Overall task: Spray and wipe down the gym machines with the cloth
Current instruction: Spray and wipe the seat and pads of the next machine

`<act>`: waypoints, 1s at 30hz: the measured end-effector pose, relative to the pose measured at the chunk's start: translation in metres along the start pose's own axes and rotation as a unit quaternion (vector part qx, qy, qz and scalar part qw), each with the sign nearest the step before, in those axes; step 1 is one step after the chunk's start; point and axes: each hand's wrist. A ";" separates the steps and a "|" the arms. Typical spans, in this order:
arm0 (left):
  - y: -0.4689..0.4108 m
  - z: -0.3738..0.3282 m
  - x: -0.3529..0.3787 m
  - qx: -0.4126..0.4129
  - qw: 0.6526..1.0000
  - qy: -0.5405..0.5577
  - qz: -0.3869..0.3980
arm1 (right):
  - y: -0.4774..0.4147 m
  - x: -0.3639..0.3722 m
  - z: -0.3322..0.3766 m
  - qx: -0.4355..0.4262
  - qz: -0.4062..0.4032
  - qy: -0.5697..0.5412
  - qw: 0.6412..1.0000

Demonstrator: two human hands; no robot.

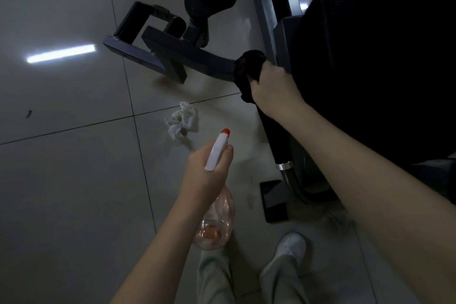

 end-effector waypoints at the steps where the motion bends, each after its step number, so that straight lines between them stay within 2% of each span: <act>1: 0.003 0.002 0.001 -0.006 1.000 0.000 0.002 | 0.001 -0.001 0.001 0.004 0.009 0.003 1.000; 8: 0.017 0.005 0.004 -0.001 1.000 -0.015 0.006 | 0.064 0.032 -0.021 -0.016 0.003 0.128 0.992; 12: 0.019 0.010 0.001 0.007 1.000 -0.020 0.003 | 0.050 0.030 -0.019 0.031 0.003 0.048 0.998; 15: 0.024 0.015 0.003 0.005 1.000 -0.024 0.009 | 0.061 0.033 -0.018 0.027 -0.025 0.072 0.997; 19: 0.031 0.017 0.006 -0.012 0.999 -0.021 0.021 | 0.112 0.043 -0.031 0.030 0.023 0.108 0.993; 25: 0.036 0.014 0.011 -0.013 0.999 -0.029 0.024 | 0.142 0.057 -0.034 0.062 0.046 0.243 0.967; 28: 0.037 0.012 0.013 -0.014 0.999 -0.026 0.027 | 0.142 0.041 -0.024 0.073 0.078 0.252 0.962; 30: 0.037 0.011 0.011 -0.011 0.999 -0.021 0.035 | 0.140 0.028 -0.026 0.067 0.077 0.209 0.973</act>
Point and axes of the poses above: each hand's wrist, its own y-axis away from the middle knuckle, its own x-axis out of the palm, z = x × y, and after that the axes turned 9 degrees about -x, right-handed
